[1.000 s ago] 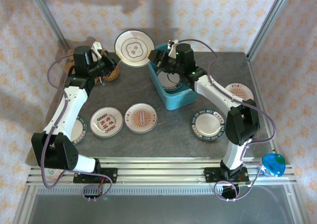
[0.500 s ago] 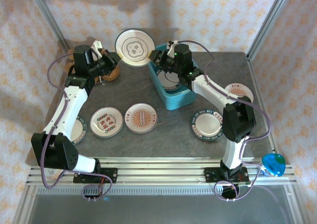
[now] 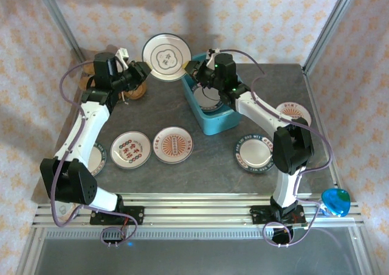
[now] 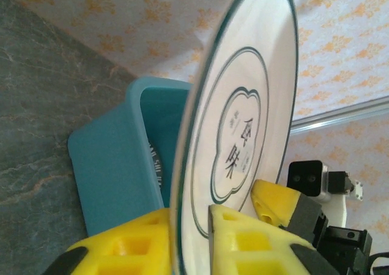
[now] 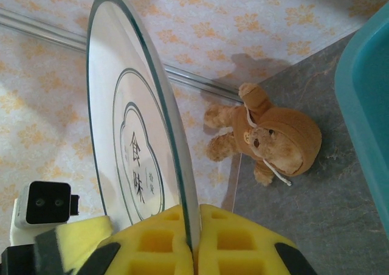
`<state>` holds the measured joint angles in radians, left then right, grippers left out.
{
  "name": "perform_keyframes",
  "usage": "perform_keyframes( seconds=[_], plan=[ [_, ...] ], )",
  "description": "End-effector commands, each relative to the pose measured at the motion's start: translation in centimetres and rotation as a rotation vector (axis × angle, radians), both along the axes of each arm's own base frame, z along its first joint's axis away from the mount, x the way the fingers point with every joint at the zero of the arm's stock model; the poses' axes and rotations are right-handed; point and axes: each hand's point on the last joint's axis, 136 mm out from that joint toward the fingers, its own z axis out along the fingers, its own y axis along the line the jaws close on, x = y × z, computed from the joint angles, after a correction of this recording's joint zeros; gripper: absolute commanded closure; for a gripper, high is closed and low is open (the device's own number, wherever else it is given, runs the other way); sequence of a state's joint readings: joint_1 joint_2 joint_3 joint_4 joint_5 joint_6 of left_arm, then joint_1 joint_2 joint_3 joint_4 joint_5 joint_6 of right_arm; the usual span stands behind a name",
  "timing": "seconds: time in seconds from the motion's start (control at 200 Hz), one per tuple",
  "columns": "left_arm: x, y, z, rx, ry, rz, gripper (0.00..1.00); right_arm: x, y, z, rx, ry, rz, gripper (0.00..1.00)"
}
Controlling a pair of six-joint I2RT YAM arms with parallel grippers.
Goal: Place the plates into the plastic bin on the countertop
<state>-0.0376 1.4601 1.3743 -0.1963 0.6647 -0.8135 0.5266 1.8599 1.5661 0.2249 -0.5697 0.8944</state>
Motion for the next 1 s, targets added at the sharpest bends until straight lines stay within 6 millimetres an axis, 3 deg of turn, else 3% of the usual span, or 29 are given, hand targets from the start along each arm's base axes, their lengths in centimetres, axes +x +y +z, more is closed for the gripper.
perform_keyframes(
  seconds=[0.0, 0.12, 0.24, 0.385, 0.576, 0.701, 0.851, 0.991],
  plan=[
    [0.5, -0.7, 4.2, 0.004, -0.131, -0.027, 0.63, 0.3, -2.0, 1.4, 0.003, -0.02, -0.075, 1.0],
    [1.4, -0.6, 5.2, 0.01, -0.168, -0.014, 0.46, 0.7, -3.8, 1.8, 0.015, -0.023, -0.139, 1.0],
    [2.7, -0.3, 5.7, 0.028, -0.199, 0.007, 0.42, 1.1, -6.2, 2.0, 0.008, -0.03, -0.22, 1.0],
    [4.8, -0.1, 4.9, 0.034, -0.221, 0.023, 0.4, 1.4, -9.9, 1.2, -0.046, -0.002, -0.357, 1.0],
    [7.0, 0.6, 1.8, 0.034, -0.177, 0.054, 0.39, 1.0, -12.7, -1.5, -0.147, 0.106, -0.48, 1.0],
    [7.7, 1.5, 0.0, 0.023, -0.113, 0.094, 0.39, 0.6, -14.4, -4.3, -0.204, 0.222, -0.566, 1.0],
    [8.0, 2.1, -0.9, 0.062, -0.07, 0.089, 0.38, 0.8, -14.1, -6.2, -0.265, 0.298, -0.558, 1.0],
    [8.3, 2.5, -2.6, 0.051, -0.03, 0.1, 0.38, 0.6, -15.2, -8.5, -0.293, 0.376, -0.622, 1.0]
  ],
)
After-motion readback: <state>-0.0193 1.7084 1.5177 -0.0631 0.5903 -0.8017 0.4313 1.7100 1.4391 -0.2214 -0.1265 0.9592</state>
